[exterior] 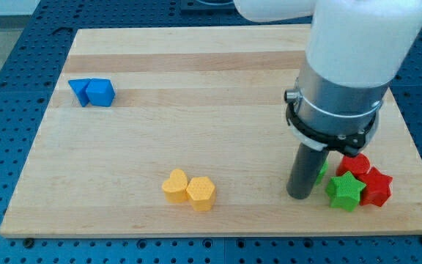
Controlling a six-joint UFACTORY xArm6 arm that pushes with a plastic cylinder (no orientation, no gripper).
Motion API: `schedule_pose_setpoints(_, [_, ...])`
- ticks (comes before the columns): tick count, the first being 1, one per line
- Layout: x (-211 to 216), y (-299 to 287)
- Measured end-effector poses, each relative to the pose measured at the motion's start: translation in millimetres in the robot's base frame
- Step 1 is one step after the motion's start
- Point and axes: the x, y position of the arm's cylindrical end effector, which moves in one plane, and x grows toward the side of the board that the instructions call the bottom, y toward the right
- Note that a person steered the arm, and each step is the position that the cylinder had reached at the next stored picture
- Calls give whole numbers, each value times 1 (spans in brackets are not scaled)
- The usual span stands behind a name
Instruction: Move the yellow hexagon along with yellow heart to wards the blue cube
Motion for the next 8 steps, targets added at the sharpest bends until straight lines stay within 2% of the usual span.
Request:
schedule_pose_setpoints(2, [28, -64])
schedule_pose_setpoints(4, [-3, -205])
schedule_pose_setpoints(5, [-29, -255])
schedule_pose_setpoints(7, [-79, -312])
schedule_pose_setpoints(8, [-59, -317])
